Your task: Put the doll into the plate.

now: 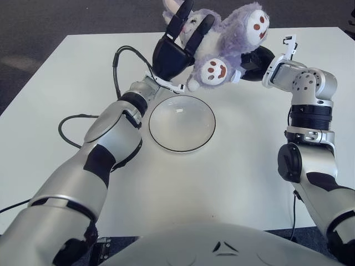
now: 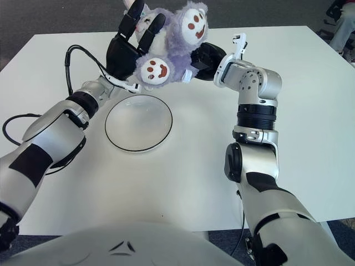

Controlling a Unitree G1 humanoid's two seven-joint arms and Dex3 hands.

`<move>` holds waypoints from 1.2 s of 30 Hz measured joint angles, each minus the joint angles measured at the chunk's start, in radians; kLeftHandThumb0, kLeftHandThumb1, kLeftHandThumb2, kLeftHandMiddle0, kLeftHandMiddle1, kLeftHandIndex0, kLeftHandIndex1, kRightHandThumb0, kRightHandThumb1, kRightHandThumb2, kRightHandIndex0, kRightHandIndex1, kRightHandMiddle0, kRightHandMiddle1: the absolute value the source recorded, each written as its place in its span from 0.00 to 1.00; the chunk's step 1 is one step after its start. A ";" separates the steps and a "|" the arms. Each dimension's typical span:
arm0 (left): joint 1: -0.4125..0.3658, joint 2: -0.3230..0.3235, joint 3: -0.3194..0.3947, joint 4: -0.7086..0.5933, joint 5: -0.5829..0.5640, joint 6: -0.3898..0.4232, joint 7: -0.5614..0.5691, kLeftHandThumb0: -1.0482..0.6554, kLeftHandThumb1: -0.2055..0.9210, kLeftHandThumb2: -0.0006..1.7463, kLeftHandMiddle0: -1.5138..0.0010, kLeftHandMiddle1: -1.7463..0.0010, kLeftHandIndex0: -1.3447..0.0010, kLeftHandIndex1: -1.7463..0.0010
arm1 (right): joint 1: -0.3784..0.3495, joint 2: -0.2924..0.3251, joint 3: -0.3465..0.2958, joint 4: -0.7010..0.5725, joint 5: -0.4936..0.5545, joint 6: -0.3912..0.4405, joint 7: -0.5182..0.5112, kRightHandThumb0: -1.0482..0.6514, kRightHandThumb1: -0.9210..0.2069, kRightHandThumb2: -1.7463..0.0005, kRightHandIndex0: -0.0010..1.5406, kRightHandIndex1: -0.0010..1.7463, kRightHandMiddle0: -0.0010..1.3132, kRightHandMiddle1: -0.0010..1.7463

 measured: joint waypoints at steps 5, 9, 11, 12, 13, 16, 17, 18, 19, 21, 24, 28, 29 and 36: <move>-0.004 -0.006 -0.008 0.008 0.000 0.007 -0.002 0.10 1.00 0.15 1.00 1.00 1.00 1.00 | 0.005 0.000 -0.003 -0.020 0.000 0.027 -0.015 0.62 0.41 0.34 0.27 1.00 0.28 1.00; -0.007 -0.010 -0.007 0.011 -0.003 0.007 -0.020 0.12 1.00 0.15 1.00 1.00 1.00 1.00 | 0.009 0.000 0.000 -0.037 -0.003 0.042 -0.031 0.62 0.33 0.40 0.22 1.00 0.24 1.00; -0.008 -0.011 -0.005 0.012 -0.008 0.001 -0.036 0.13 1.00 0.15 1.00 1.00 1.00 1.00 | 0.014 -0.002 0.010 -0.047 -0.007 0.043 -0.032 0.62 0.30 0.42 0.21 1.00 0.22 1.00; -0.008 -0.012 -0.003 0.012 -0.011 -0.005 -0.046 0.13 1.00 0.15 1.00 1.00 1.00 1.00 | 0.016 -0.003 0.015 -0.051 -0.008 0.043 -0.032 0.62 0.29 0.43 0.20 1.00 0.22 1.00; -0.009 -0.012 -0.002 0.012 -0.014 -0.013 -0.056 0.13 1.00 0.15 1.00 1.00 1.00 1.00 | 0.018 -0.004 0.019 -0.054 -0.009 0.042 -0.031 0.62 0.28 0.44 0.20 1.00 0.21 1.00; -0.014 -0.008 -0.002 0.013 -0.022 -0.046 -0.095 0.11 1.00 0.15 1.00 1.00 1.00 1.00 | 0.026 -0.010 0.023 -0.057 -0.010 0.042 -0.030 0.71 0.32 0.41 0.24 1.00 0.12 0.87; -0.017 -0.004 -0.005 0.013 -0.022 -0.062 -0.108 0.11 0.99 0.14 1.00 1.00 1.00 1.00 | 0.029 -0.011 0.023 -0.057 -0.010 0.042 -0.029 0.78 0.41 0.35 0.30 1.00 0.07 0.78; -0.020 0.000 -0.007 0.013 -0.020 -0.073 -0.116 0.11 0.99 0.14 1.00 1.00 1.00 1.00 | 0.032 -0.012 0.023 -0.057 -0.010 0.042 -0.029 0.80 0.44 0.32 0.32 1.00 0.06 0.74; -0.023 0.004 -0.012 0.013 -0.017 -0.084 -0.122 0.11 0.99 0.14 1.00 1.00 1.00 1.00 | 0.034 -0.013 0.024 -0.058 -0.010 0.042 -0.028 0.83 0.48 0.29 0.35 1.00 0.04 0.69; -0.030 0.017 -0.028 0.012 -0.003 -0.104 -0.127 0.10 0.98 0.13 1.00 1.00 1.00 1.00 | 0.037 -0.015 0.027 -0.059 -0.010 0.042 -0.028 0.87 0.53 0.26 0.38 1.00 0.02 0.61; -0.041 0.034 -0.051 0.012 0.017 -0.128 -0.127 0.10 0.97 0.12 1.00 1.00 1.00 1.00 | 0.042 -0.022 0.040 -0.070 -0.018 0.042 -0.028 0.88 0.54 0.24 0.40 1.00 0.01 0.56; -0.051 0.047 -0.074 0.012 0.038 -0.150 -0.131 0.11 0.95 0.11 1.00 1.00 1.00 1.00 | 0.042 -0.040 0.064 -0.079 -0.025 0.041 -0.026 0.89 0.56 0.23 0.40 1.00 0.00 0.53; -0.053 0.048 -0.077 0.012 0.040 -0.153 -0.133 0.11 0.95 0.11 1.00 1.00 1.00 1.00 | 0.042 -0.044 0.068 -0.080 -0.027 0.041 -0.026 0.89 0.56 0.23 0.41 1.00 0.00 0.53; -0.064 0.058 -0.091 0.012 0.042 -0.190 -0.182 0.14 0.95 0.11 1.00 1.00 1.00 1.00 | 0.042 -0.057 0.084 -0.069 -0.029 0.045 0.011 0.90 0.58 0.21 0.42 1.00 0.00 0.46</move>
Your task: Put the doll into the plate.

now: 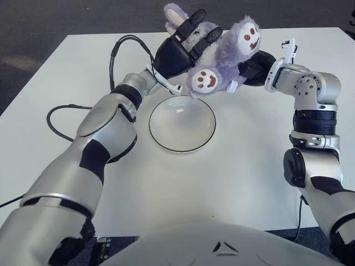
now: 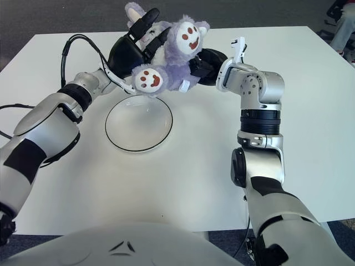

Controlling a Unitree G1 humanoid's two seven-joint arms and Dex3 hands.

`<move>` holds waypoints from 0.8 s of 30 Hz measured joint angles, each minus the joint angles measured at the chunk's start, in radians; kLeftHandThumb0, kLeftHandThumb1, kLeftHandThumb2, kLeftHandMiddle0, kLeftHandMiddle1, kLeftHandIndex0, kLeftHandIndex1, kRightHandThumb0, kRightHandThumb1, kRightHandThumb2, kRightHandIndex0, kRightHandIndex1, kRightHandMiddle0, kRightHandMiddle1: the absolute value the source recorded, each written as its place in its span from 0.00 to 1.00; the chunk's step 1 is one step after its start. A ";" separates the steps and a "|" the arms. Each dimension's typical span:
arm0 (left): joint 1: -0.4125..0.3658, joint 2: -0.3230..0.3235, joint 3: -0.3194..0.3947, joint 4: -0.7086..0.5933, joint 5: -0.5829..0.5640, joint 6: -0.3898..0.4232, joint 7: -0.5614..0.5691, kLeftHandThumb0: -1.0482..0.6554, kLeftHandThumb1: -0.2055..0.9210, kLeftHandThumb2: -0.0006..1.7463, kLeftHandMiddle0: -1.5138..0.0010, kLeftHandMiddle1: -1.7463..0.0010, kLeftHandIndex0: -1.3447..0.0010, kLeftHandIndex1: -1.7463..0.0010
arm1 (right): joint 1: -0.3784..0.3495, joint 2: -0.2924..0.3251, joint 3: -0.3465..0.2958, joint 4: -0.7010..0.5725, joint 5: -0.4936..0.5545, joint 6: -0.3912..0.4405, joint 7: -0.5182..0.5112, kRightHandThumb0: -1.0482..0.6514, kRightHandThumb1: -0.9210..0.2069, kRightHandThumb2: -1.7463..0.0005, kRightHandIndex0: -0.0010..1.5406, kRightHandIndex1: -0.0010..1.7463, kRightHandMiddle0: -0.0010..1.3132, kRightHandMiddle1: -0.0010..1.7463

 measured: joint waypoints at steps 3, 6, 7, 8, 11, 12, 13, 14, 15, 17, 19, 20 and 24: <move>-0.005 0.002 -0.002 0.000 0.000 -0.011 -0.019 0.14 0.95 0.11 1.00 1.00 1.00 1.00 | 0.000 -0.001 -0.005 0.013 0.007 0.006 0.017 0.90 0.59 0.21 0.42 1.00 0.00 0.43; -0.009 0.002 0.002 0.000 -0.007 -0.026 -0.054 0.15 0.95 0.11 1.00 1.00 1.00 1.00 | 0.000 -0.004 -0.012 0.017 0.012 0.021 0.030 0.90 0.59 0.20 0.43 1.00 0.00 0.42; -0.009 0.002 0.005 0.000 -0.009 -0.031 -0.065 0.16 0.95 0.11 1.00 1.00 1.00 1.00 | 0.000 -0.005 -0.012 0.017 0.012 0.024 0.033 0.90 0.59 0.20 0.43 1.00 0.00 0.42; -0.010 0.002 0.007 0.000 -0.012 -0.037 -0.079 0.16 0.95 0.11 1.00 1.00 1.00 1.00 | 0.000 -0.010 -0.010 0.018 0.012 0.028 0.041 0.90 0.59 0.20 0.42 1.00 0.00 0.43; -0.010 -0.002 0.019 0.000 -0.030 -0.056 -0.126 0.18 0.86 0.22 0.96 0.99 1.00 1.00 | 0.000 -0.039 0.015 0.028 0.011 0.037 0.085 0.90 0.59 0.20 0.43 1.00 0.00 0.45; -0.010 -0.003 0.024 0.000 -0.037 -0.063 -0.146 0.19 0.83 0.25 0.94 0.99 1.00 1.00 | -0.002 -0.053 0.027 0.036 0.011 0.042 0.105 0.90 0.59 0.20 0.43 1.00 0.00 0.45; -0.010 -0.004 0.027 -0.001 -0.042 -0.069 -0.164 0.18 0.81 0.27 0.91 0.98 0.99 1.00 | -0.004 -0.064 0.039 0.044 0.011 0.047 0.122 0.90 0.59 0.20 0.43 1.00 0.00 0.45; -0.010 -0.005 0.030 -0.001 -0.044 -0.073 -0.180 0.18 0.81 0.28 0.90 0.98 0.99 1.00 | -0.007 -0.075 0.052 0.052 0.010 0.051 0.137 0.90 0.60 0.20 0.43 1.00 0.00 0.45; -0.010 -0.006 0.032 -0.001 -0.046 -0.076 -0.195 0.18 0.80 0.29 0.86 0.96 0.97 0.99 | -0.010 -0.084 0.061 0.058 0.009 0.054 0.149 0.90 0.60 0.20 0.43 1.00 0.00 0.44; -0.010 -0.008 0.035 -0.001 -0.051 -0.083 -0.230 0.18 0.79 0.30 0.82 0.94 0.99 0.91 | -0.015 -0.101 0.082 0.067 0.007 0.058 0.170 0.90 0.60 0.20 0.43 1.00 0.00 0.44; -0.010 -0.011 0.040 -0.001 -0.053 -0.084 -0.258 0.17 0.78 0.30 0.79 0.92 0.99 0.85 | -0.018 -0.116 0.098 0.072 0.005 0.058 0.188 0.91 0.60 0.20 0.43 1.00 0.00 0.45; -0.010 -0.012 0.042 -0.002 -0.054 -0.084 -0.268 0.17 0.78 0.30 0.77 0.91 1.00 0.80 | -0.018 -0.123 0.106 0.075 0.003 0.054 0.199 0.90 0.60 0.20 0.43 1.00 0.00 0.46; -0.010 -0.016 0.046 -0.004 -0.054 -0.082 -0.291 0.18 0.73 0.32 0.76 0.79 1.00 0.67 | -0.019 -0.156 0.150 0.089 -0.011 0.026 0.274 0.90 0.60 0.20 0.43 1.00 0.00 0.48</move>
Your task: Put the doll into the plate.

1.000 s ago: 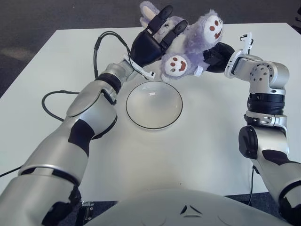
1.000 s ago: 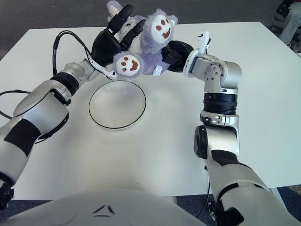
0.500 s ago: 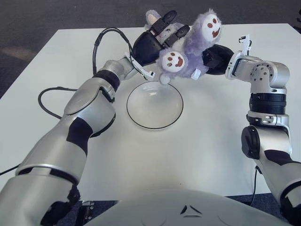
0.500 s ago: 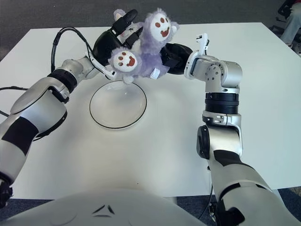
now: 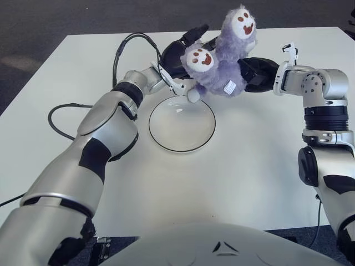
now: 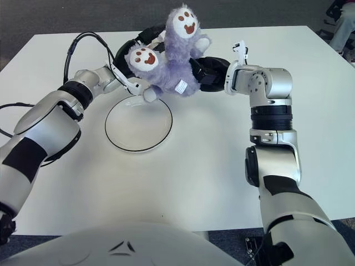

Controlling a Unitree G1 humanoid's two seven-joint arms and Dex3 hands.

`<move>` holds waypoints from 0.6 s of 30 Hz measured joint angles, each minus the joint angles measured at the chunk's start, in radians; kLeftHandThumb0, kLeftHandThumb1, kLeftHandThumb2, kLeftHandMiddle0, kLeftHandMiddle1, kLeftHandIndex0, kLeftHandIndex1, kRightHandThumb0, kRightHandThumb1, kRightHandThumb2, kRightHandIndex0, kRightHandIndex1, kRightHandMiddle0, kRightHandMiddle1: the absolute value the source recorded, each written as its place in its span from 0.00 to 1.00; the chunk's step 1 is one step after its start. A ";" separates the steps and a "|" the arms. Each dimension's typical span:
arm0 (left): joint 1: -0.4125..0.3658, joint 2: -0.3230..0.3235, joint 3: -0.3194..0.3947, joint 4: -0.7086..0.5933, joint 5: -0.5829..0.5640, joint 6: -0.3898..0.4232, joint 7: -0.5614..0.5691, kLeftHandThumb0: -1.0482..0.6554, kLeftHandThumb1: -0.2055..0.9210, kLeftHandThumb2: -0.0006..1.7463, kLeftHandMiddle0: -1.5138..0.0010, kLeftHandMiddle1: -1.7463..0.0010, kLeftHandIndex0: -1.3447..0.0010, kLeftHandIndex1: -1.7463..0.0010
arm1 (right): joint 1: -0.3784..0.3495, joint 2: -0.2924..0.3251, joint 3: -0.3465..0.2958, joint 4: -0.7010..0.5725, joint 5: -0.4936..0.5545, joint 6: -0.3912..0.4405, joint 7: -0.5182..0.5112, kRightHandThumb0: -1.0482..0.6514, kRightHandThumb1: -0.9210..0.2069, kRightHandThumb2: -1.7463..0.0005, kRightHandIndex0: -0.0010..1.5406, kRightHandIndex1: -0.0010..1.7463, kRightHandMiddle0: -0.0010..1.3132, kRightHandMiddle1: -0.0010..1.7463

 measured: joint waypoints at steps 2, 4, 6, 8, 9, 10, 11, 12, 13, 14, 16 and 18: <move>0.000 -0.002 0.000 -0.001 0.000 0.004 -0.008 0.19 0.70 0.34 0.78 0.71 1.00 0.62 | -0.002 -0.014 0.026 0.011 -0.010 -0.021 0.041 0.90 0.60 0.20 0.43 1.00 0.00 0.50; 0.000 -0.005 0.000 -0.001 0.002 0.015 -0.014 0.20 0.67 0.36 0.78 0.65 1.00 0.58 | -0.007 -0.023 0.045 0.029 -0.018 -0.040 0.074 0.90 0.60 0.20 0.43 1.00 0.00 0.51; -0.001 -0.009 0.000 -0.001 0.004 0.028 -0.021 0.24 0.62 0.41 0.77 0.56 1.00 0.48 | -0.013 -0.023 0.048 0.045 -0.021 -0.045 0.080 0.91 0.60 0.19 0.43 1.00 0.00 0.52; -0.002 -0.012 0.000 -0.001 0.005 0.039 -0.030 0.28 0.58 0.46 0.74 0.47 0.99 0.39 | -0.017 -0.020 0.038 0.057 -0.021 -0.034 0.077 0.91 0.61 0.19 0.44 1.00 0.00 0.53; -0.004 -0.013 0.000 -0.001 0.005 0.045 -0.034 0.31 0.55 0.50 0.71 0.39 0.98 0.31 | -0.020 -0.016 0.025 0.065 -0.020 -0.022 0.073 0.91 0.61 0.19 0.44 1.00 0.00 0.53; -0.005 -0.014 0.000 -0.001 0.005 0.049 -0.037 0.42 0.55 0.54 0.64 0.32 0.89 0.22 | -0.022 -0.012 0.018 0.070 -0.019 -0.012 0.071 0.91 0.61 0.19 0.44 1.00 0.00 0.55; -0.007 -0.015 0.000 -0.002 0.005 0.052 -0.040 0.46 0.55 0.55 0.62 0.29 0.86 0.19 | -0.026 -0.007 0.012 0.078 -0.017 -0.004 0.071 0.91 0.61 0.19 0.44 1.00 0.00 0.56; -0.008 -0.015 0.000 -0.003 0.005 0.053 -0.042 0.51 0.50 0.61 0.57 0.26 0.79 0.12 | -0.030 -0.004 0.007 0.087 -0.016 0.004 0.072 0.91 0.61 0.19 0.44 1.00 0.00 0.62; -0.010 -0.015 0.000 -0.003 0.005 0.054 -0.043 0.53 0.49 0.64 0.55 0.24 0.76 0.10 | -0.033 -0.002 0.005 0.094 -0.015 0.010 0.076 0.91 0.61 0.19 0.44 1.00 0.00 0.64; -0.011 -0.016 0.000 -0.004 0.005 0.054 -0.043 0.56 0.46 0.67 0.52 0.23 0.72 0.06 | -0.035 -0.001 0.002 0.102 -0.013 0.014 0.081 0.91 0.61 0.19 0.44 1.00 0.00 0.67; -0.012 -0.016 0.000 -0.006 0.005 0.054 -0.043 0.59 0.42 0.71 0.49 0.22 0.68 0.03 | -0.036 0.001 0.000 0.111 -0.012 0.017 0.088 0.91 0.60 0.19 0.43 1.00 0.00 0.72; -0.015 -0.017 0.000 -0.008 0.005 0.054 -0.042 0.60 0.33 0.76 0.43 0.27 0.58 0.01 | -0.036 0.004 -0.001 0.116 -0.012 0.018 0.096 0.90 0.57 0.22 0.41 1.00 0.04 0.87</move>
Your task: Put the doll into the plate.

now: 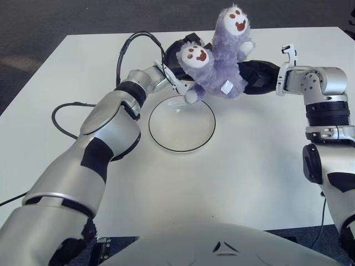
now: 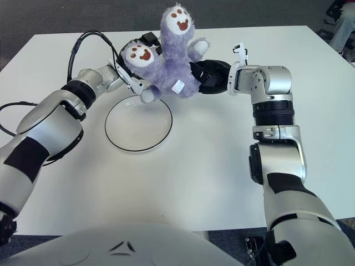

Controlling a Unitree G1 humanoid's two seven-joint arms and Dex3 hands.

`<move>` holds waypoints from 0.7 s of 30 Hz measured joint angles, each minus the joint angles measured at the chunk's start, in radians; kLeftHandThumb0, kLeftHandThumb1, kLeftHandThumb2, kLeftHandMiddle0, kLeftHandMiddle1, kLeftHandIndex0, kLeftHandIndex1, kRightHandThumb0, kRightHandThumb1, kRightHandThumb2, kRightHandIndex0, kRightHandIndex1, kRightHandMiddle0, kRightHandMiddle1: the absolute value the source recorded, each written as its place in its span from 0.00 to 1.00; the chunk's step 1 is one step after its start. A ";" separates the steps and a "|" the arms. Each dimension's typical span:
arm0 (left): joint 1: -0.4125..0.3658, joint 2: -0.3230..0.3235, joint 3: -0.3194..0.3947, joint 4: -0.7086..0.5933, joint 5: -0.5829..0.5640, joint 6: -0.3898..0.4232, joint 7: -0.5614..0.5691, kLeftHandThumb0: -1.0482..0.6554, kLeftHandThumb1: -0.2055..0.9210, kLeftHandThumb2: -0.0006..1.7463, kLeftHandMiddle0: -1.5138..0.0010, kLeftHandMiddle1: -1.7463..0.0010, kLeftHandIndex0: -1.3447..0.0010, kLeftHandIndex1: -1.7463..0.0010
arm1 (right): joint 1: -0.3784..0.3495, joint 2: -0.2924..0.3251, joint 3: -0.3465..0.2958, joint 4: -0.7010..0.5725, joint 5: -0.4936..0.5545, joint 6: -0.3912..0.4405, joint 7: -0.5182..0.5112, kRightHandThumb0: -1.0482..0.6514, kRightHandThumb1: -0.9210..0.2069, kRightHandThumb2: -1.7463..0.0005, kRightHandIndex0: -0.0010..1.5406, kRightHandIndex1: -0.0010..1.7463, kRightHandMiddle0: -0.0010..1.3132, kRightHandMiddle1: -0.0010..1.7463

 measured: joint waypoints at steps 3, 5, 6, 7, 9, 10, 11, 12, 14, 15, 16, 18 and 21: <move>-0.006 -0.002 0.000 0.000 0.000 0.000 0.004 0.61 0.28 0.80 0.39 0.29 0.52 0.01 | 0.007 0.010 -0.017 -0.011 0.000 -0.007 -0.001 0.76 0.53 0.25 0.36 1.00 0.19 0.95; -0.014 -0.002 -0.001 0.000 -0.001 -0.001 0.009 0.61 0.24 0.82 0.37 0.30 0.49 0.00 | 0.019 0.019 -0.032 -0.031 0.000 -0.029 -0.007 0.68 0.53 0.29 0.44 0.88 0.26 0.98; -0.018 -0.002 0.000 0.000 -0.002 -0.001 0.010 0.61 0.23 0.83 0.37 0.30 0.49 0.00 | 0.025 0.023 -0.038 -0.040 0.000 -0.043 -0.010 0.66 0.54 0.27 0.42 0.91 0.29 0.98; -0.022 -0.002 0.002 0.001 -0.004 -0.002 0.010 0.61 0.22 0.84 0.36 0.29 0.49 0.00 | 0.035 0.027 -0.042 -0.052 -0.001 -0.062 -0.012 0.65 0.56 0.24 0.40 0.94 0.33 0.99; -0.028 -0.003 0.009 0.002 -0.018 -0.010 0.002 0.62 0.20 0.86 0.36 0.27 0.49 0.00 | 0.050 0.035 -0.046 -0.071 -0.005 -0.096 -0.015 0.63 0.58 0.26 0.47 0.86 0.35 0.99; -0.030 -0.003 0.014 0.003 -0.027 -0.019 -0.005 0.62 0.19 0.87 0.35 0.27 0.49 0.00 | 0.056 0.038 -0.046 -0.079 -0.007 -0.110 -0.016 0.63 0.59 0.26 0.50 0.83 0.36 1.00; -0.030 -0.004 0.018 0.003 -0.033 -0.027 -0.011 0.62 0.18 0.88 0.34 0.26 0.49 0.00 | 0.061 0.039 -0.046 -0.086 -0.009 -0.117 -0.017 0.62 0.60 0.26 0.52 0.80 0.36 1.00; -0.030 -0.004 0.022 0.003 -0.038 -0.037 -0.020 0.62 0.18 0.88 0.34 0.26 0.49 0.00 | 0.067 0.040 -0.046 -0.094 -0.010 -0.126 -0.019 0.62 0.61 0.24 0.49 0.84 0.38 1.00; -0.030 -0.005 0.028 0.003 -0.050 -0.053 -0.038 0.62 0.17 0.89 0.34 0.24 0.50 0.00 | 0.080 0.042 -0.044 -0.113 -0.019 -0.143 -0.022 0.62 0.62 0.21 0.43 0.92 0.41 1.00; -0.030 -0.006 0.031 0.003 -0.056 -0.057 -0.046 0.62 0.17 0.90 0.35 0.21 0.51 0.00 | 0.087 0.043 -0.042 -0.121 -0.025 -0.154 -0.022 0.62 0.62 0.19 0.41 0.95 0.42 1.00; -0.030 -0.006 0.034 0.003 -0.061 -0.059 -0.053 0.62 0.18 0.91 0.37 0.17 0.52 0.00 | 0.092 0.044 -0.041 -0.127 -0.030 -0.162 -0.022 0.62 0.62 0.19 0.40 0.97 0.42 1.00; -0.030 -0.009 0.045 0.002 -0.075 -0.064 -0.073 0.62 0.19 0.91 0.39 0.14 0.53 0.00 | 0.101 0.046 -0.040 -0.136 -0.032 -0.179 -0.022 0.62 0.62 0.18 0.38 0.98 0.42 1.00; -0.030 -0.013 0.061 0.002 -0.098 -0.068 -0.101 0.62 0.22 0.91 0.42 0.09 0.56 0.00 | 0.110 0.049 -0.039 -0.147 -0.033 -0.192 -0.022 0.62 0.59 0.21 0.36 0.99 0.40 1.00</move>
